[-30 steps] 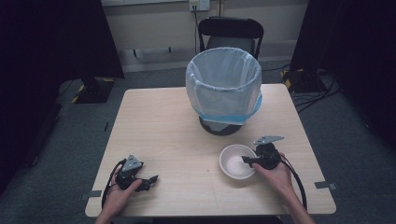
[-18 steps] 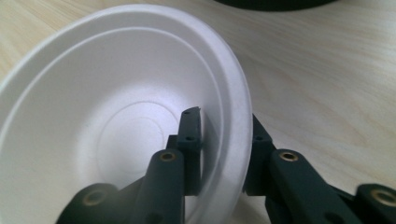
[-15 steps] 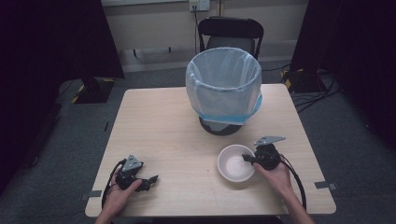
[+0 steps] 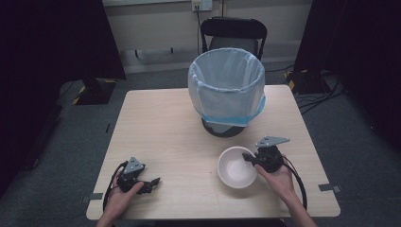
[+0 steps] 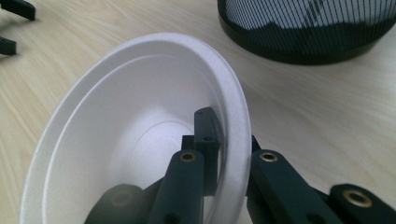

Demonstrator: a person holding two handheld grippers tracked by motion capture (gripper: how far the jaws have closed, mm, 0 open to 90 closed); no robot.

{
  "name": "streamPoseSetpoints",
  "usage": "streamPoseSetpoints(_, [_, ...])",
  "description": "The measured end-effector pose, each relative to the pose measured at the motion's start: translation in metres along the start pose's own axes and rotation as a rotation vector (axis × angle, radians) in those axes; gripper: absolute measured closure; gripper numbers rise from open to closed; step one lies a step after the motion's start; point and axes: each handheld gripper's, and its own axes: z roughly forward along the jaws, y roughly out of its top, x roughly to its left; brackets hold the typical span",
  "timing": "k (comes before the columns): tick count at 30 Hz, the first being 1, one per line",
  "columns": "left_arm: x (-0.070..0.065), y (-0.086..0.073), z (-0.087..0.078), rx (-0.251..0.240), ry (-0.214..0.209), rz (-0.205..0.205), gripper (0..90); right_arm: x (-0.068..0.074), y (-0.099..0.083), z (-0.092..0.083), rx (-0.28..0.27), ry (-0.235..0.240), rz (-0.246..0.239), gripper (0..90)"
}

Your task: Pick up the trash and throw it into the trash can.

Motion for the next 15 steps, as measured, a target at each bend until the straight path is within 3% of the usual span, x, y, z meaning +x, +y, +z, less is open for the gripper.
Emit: streamPoseSetpoints(15, [0.000,0.000,0.000,0.000,0.000,-0.001,14.2,0.017,0.037,-0.019,-0.089,0.028,-0.046,86.4])
